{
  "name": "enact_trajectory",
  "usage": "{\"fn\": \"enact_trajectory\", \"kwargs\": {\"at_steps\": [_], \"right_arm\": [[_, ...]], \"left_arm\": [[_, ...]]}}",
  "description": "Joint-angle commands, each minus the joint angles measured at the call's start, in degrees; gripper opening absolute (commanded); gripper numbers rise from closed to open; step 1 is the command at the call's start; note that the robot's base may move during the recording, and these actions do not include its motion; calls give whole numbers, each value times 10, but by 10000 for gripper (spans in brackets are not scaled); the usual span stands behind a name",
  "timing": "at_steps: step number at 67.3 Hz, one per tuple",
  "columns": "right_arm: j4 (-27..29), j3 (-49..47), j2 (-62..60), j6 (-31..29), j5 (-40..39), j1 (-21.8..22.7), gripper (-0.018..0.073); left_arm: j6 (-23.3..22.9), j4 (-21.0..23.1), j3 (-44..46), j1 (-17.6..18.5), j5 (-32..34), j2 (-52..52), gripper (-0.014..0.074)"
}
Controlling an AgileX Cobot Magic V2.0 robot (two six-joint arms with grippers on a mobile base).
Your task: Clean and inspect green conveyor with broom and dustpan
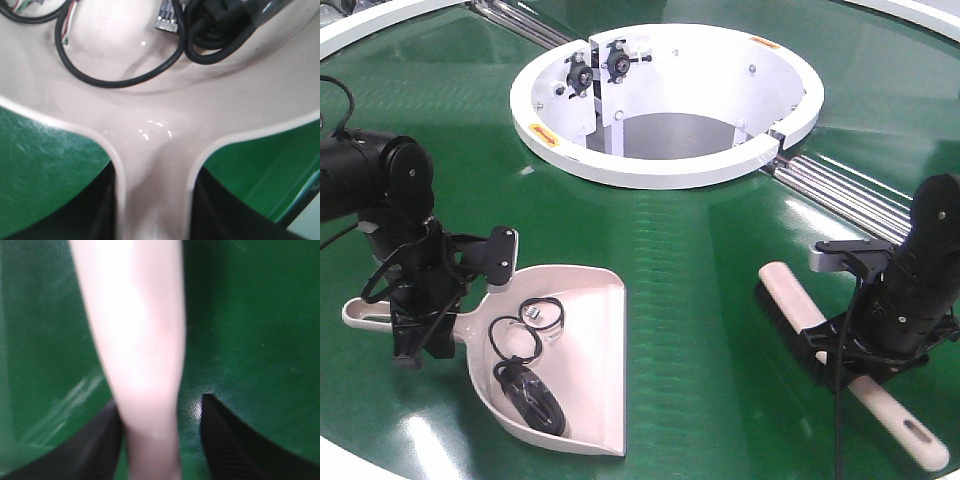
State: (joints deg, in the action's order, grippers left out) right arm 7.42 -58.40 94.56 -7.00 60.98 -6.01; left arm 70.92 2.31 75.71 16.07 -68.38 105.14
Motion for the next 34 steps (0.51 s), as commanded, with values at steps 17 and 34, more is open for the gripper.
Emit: {"fn": "enact_trajectory", "kwargs": {"at_steps": [17,34], "right_arm": [[0,-15,-52,-2,-5,4,484],[6,-16,-155,-2,-26,4,484]], "left_arm": [[-78,28,15,3,-15,-33,556],[-128,28,15,3,-29,-90,580]]}}
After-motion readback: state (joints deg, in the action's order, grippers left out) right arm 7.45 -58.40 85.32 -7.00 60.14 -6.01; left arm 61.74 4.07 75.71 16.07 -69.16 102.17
